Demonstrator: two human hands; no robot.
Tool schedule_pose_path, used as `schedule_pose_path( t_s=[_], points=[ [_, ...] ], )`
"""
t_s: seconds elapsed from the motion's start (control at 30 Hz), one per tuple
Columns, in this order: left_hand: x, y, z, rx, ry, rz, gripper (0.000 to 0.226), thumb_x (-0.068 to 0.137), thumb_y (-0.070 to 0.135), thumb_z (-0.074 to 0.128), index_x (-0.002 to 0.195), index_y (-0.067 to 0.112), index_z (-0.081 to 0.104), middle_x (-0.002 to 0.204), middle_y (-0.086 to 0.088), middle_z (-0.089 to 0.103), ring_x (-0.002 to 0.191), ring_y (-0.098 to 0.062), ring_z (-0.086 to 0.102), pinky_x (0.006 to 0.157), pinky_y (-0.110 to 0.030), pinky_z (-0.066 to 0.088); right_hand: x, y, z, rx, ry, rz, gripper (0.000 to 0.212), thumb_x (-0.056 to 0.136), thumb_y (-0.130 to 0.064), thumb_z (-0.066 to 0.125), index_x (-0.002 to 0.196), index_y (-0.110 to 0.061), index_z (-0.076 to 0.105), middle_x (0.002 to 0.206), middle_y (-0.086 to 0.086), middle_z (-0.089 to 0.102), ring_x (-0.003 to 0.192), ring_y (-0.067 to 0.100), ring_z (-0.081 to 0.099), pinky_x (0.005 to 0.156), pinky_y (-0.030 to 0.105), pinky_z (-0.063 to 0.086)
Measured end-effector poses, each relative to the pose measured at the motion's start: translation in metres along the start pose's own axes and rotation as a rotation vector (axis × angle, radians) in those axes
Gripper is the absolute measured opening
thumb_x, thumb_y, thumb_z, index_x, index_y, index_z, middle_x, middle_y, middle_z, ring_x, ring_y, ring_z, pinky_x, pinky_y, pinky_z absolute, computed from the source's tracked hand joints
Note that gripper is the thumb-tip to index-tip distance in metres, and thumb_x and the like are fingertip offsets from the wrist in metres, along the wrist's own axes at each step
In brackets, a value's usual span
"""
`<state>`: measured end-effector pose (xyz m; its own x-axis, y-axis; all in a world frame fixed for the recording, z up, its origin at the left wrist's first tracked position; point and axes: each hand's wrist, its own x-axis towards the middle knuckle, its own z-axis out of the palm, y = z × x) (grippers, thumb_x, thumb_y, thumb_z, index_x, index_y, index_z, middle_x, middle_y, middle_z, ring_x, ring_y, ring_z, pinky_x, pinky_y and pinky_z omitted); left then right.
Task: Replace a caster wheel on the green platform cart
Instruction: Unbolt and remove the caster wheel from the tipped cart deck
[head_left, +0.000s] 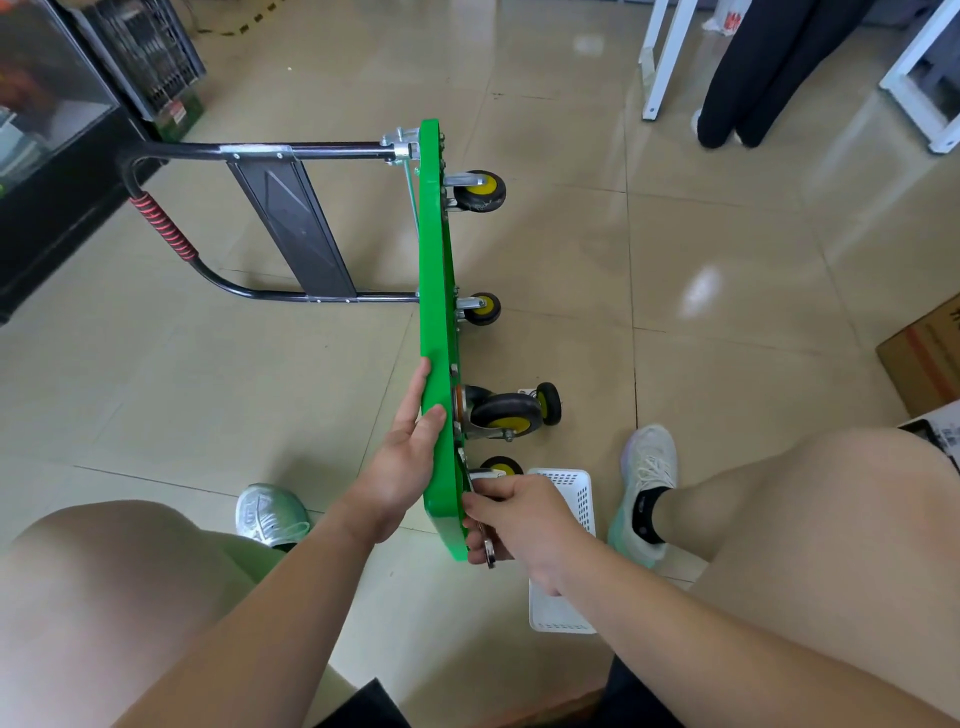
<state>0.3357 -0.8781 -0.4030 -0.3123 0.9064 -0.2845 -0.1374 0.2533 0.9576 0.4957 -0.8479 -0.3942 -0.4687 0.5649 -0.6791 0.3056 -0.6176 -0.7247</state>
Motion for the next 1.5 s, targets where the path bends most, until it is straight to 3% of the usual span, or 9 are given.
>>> schedule_pose_path(
  t_s=[0.13,0.27,0.4,0.5,0.67,0.83,1.0,1.4,1.5],
  points=[
    [0.001,-0.001,0.000,-0.006,-0.003,-0.006,0.053,0.097,0.049,0.043,0.136,0.080,0.028,0.158,0.015,0.043,0.140,-0.014,0.050,0.119,-0.047,0.039,0.005,-0.011,0.003,0.003,-0.046,0.046,0.016,0.099,-0.008,0.062,0.110,-0.001,0.072,0.071,0.014,0.061,0.049,0.018,0.056,0.055,0.031,0.055],
    [0.001,-0.002,-0.002,0.001,-0.011,-0.006,0.053,0.097,0.050,0.043,0.138,0.080,0.026,0.158,0.016,0.043,0.142,-0.015,0.049,0.120,-0.049,0.037,0.001,-0.016,-0.005,-0.005,-0.150,0.076,0.020,0.092,0.007,0.063,0.107,-0.003,0.073,0.075,0.010,0.066,0.054,0.019,0.058,0.055,0.030,0.054],
    [0.000,-0.002,-0.002,0.005,-0.009,-0.001,0.051,0.104,0.045,0.041,0.137,0.080,0.026,0.157,0.015,0.045,0.138,-0.017,0.052,0.117,-0.050,0.041,0.001,-0.004,-0.010,0.000,-0.154,0.111,0.045,0.090,0.010,0.064,0.131,-0.009,0.065,0.094,0.014,0.067,0.063,0.019,0.061,0.059,0.027,0.054],
    [0.000,-0.002,-0.002,0.011,-0.007,0.004,0.051,0.102,0.047,0.041,0.138,0.079,0.026,0.157,0.015,0.045,0.138,-0.016,0.052,0.117,-0.051,0.041,0.003,0.001,-0.010,0.016,-0.162,0.103,0.050,0.092,0.009,0.064,0.137,-0.012,0.061,0.101,0.016,0.067,0.067,0.017,0.062,0.061,0.024,0.054],
    [0.001,-0.003,-0.002,0.006,-0.013,0.003,0.051,0.106,0.043,0.039,0.139,0.079,0.025,0.159,0.013,0.041,0.141,-0.017,0.049,0.118,-0.051,0.040,0.001,-0.002,-0.011,0.078,-0.216,0.153,0.053,0.090,0.015,0.061,0.133,-0.015,0.064,0.090,0.008,0.065,0.072,0.019,0.057,0.066,0.027,0.054],
    [0.001,-0.002,0.000,0.001,-0.001,-0.004,0.051,0.099,0.048,0.041,0.136,0.081,0.026,0.160,0.017,0.040,0.144,-0.015,0.045,0.120,-0.051,0.037,0.007,-0.001,-0.001,0.159,-0.113,0.212,0.055,0.089,0.018,0.058,0.131,-0.017,0.067,0.099,0.012,0.064,0.075,0.022,0.049,0.060,0.028,0.047],
    [0.000,-0.004,0.002,-0.001,0.016,-0.014,0.050,0.097,0.051,0.039,0.131,0.085,0.026,0.160,0.016,0.039,0.144,-0.017,0.045,0.120,-0.050,0.036,0.009,0.006,0.006,0.129,-0.034,0.190,0.056,0.094,0.012,0.055,0.137,-0.022,0.062,0.118,0.011,0.070,0.083,0.021,0.055,0.067,0.028,0.050],
    [0.002,-0.004,0.006,-0.001,0.060,-0.011,0.049,0.096,0.047,0.038,0.130,0.083,0.031,0.160,0.014,0.042,0.143,-0.019,0.047,0.120,-0.049,0.037,0.008,0.007,0.010,0.093,0.047,0.141,0.055,0.097,0.009,0.052,0.139,-0.024,0.060,0.112,0.009,0.069,0.069,0.015,0.049,0.053,0.020,0.045],
    [0.003,-0.004,0.007,0.005,0.070,-0.004,0.049,0.099,0.044,0.037,0.130,0.083,0.031,0.159,0.014,0.042,0.142,-0.017,0.048,0.120,-0.048,0.038,0.010,0.009,0.010,0.042,0.060,0.118,0.056,0.096,0.008,0.054,0.141,-0.025,0.058,0.111,0.008,0.070,0.072,0.017,0.050,0.056,0.023,0.046]
  ],
)
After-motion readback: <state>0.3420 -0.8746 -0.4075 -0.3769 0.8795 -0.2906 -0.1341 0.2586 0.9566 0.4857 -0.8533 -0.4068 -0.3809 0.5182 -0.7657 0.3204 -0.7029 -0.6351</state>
